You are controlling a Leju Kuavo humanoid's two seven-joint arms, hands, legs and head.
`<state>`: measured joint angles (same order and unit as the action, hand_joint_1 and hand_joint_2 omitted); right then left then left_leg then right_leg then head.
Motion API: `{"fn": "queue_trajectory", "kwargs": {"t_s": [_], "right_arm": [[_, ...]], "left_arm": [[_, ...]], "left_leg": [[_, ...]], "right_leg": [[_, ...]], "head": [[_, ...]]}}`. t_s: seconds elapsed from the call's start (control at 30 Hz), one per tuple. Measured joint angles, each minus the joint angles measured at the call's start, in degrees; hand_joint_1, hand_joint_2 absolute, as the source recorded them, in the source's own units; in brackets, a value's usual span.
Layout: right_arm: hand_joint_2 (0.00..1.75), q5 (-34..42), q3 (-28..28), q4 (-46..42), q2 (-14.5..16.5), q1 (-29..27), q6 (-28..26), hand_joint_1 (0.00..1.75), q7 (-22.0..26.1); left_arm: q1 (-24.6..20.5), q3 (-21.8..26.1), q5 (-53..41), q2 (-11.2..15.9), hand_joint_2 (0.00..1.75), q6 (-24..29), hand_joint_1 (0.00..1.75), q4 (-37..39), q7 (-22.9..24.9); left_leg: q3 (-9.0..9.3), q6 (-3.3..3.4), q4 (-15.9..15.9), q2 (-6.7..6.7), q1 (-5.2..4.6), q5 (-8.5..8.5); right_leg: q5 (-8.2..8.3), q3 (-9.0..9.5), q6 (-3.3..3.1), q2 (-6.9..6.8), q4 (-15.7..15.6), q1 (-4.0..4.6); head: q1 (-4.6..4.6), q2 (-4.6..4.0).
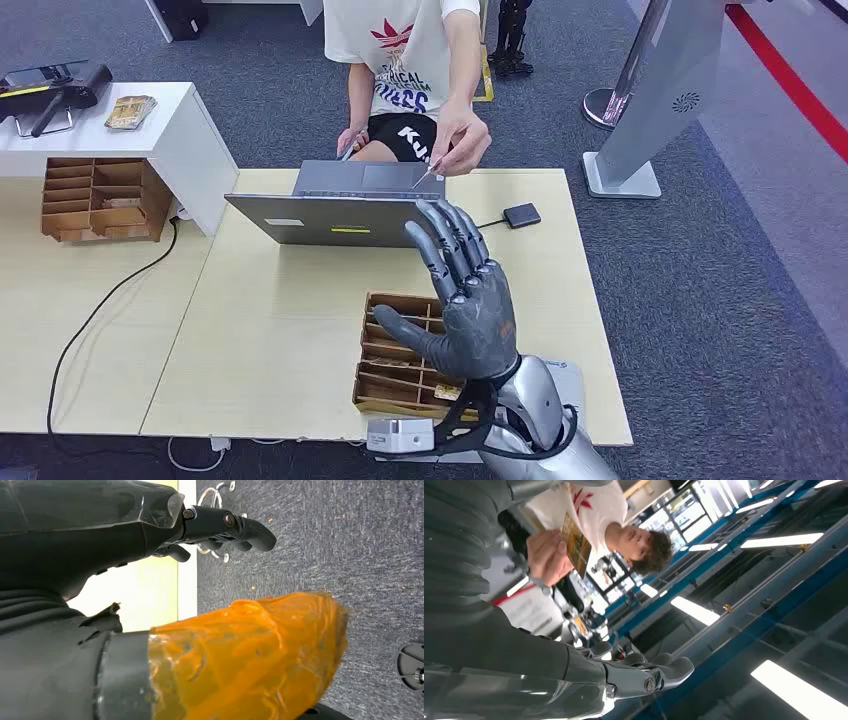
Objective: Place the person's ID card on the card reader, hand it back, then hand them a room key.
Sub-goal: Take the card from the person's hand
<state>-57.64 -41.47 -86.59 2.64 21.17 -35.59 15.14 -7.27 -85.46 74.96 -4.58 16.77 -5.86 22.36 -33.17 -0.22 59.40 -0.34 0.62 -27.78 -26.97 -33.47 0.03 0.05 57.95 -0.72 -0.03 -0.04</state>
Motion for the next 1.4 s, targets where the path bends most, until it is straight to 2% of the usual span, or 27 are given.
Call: {"fn": "queue_trajectory", "kwargs": {"t_s": [0.33, 0.7, 0.83, 1.4], "right_arm": [[1.75, -11.6, -0.4, 10.2, 0.7, 9.8, -0.4, 0.0, -5.4], [1.75, -20.0, -0.7, 25.6, 1.3, 21.0, 0.4, 0.0, -10.3], [1.75, -20.7, -0.6, 29.3, 1.5, 22.9, 0.4, 1.75, -10.5], [1.75, -19.0, 0.6, 34.0, 1.8, 21.6, -2.1, 1.75, -9.9]], "left_arm": [[-0.1, -2.1, -1.6, 0.2, 0.0, -1.3, 0.0, 0.0, 0.1], [-0.2, -2.7, -4.4, 0.4, 0.0, -2.7, 0.0, 0.0, 0.1], [-0.2, -2.8, -4.8, 0.5, 0.0, -2.8, 0.0, 0.0, 0.1], [-0.2, -2.8, -4.8, 0.5, 0.0, -2.9, 0.0, 0.0, 0.2]], "left_leg": [[0.0, 0.0, 0.0, -0.01, 0.0, 0.01], [0.0, 0.01, 0.0, -0.01, 0.0, 0.05], [0.0, 0.01, 0.0, -0.01, 0.0, 0.04], [0.0, 0.02, 0.0, -0.02, 0.0, 0.04]], "right_leg": [[0.04, -0.01, -0.03, -0.01, 0.0, 0.0], [0.06, -0.01, -0.01, -0.01, 0.0, 0.0], [0.06, -0.01, -0.01, -0.01, 0.0, 0.0], [0.06, -0.02, -0.01, -0.01, 0.0, 0.0]], "head": [[0.0, 0.0], [0.0, 0.0], [0.0, 0.0], [0.0, 0.0]]}}
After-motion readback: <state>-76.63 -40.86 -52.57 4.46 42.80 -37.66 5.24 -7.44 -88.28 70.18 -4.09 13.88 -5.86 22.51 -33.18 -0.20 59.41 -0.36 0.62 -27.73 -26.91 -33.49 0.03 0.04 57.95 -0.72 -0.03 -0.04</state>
